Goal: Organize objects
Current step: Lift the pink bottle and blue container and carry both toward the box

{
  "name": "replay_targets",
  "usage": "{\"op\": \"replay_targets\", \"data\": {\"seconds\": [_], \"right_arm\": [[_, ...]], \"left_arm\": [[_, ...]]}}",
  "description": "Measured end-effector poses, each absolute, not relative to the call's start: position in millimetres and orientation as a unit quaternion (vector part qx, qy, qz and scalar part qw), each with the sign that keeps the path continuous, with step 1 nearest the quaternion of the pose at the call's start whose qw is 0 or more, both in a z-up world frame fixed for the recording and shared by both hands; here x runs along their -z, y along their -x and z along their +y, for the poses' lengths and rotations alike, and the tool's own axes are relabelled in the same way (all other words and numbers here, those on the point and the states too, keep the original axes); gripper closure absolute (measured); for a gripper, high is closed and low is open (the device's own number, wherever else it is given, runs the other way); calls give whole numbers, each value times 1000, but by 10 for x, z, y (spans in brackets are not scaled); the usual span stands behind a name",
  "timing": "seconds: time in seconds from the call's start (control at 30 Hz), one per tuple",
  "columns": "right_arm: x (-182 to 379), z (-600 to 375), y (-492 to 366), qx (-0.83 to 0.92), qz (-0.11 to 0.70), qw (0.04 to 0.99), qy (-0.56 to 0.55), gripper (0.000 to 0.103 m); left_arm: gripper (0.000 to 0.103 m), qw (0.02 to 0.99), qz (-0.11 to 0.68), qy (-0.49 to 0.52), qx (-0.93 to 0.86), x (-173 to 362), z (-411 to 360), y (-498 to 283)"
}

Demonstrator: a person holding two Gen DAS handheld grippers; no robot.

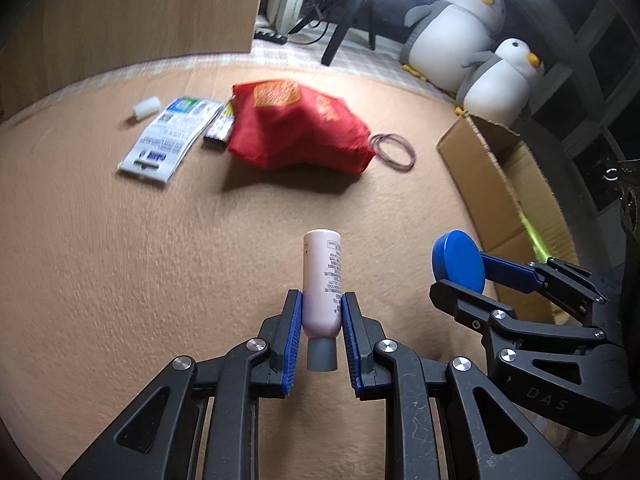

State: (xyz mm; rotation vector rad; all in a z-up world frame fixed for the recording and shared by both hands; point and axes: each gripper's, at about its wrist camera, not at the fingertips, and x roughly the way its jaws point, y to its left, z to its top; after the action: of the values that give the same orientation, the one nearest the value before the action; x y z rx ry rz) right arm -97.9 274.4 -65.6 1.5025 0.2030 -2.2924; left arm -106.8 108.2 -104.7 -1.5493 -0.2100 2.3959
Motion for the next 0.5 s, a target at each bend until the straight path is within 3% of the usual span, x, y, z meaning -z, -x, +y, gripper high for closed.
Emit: {"op": "replay_targets", "data": {"seconds": [0.5], "right_arm": [[205,3376,974,848,25,166,-503,57]], "left_arm": [[81,196,-43,495,-845,541,1703,1144]]}}
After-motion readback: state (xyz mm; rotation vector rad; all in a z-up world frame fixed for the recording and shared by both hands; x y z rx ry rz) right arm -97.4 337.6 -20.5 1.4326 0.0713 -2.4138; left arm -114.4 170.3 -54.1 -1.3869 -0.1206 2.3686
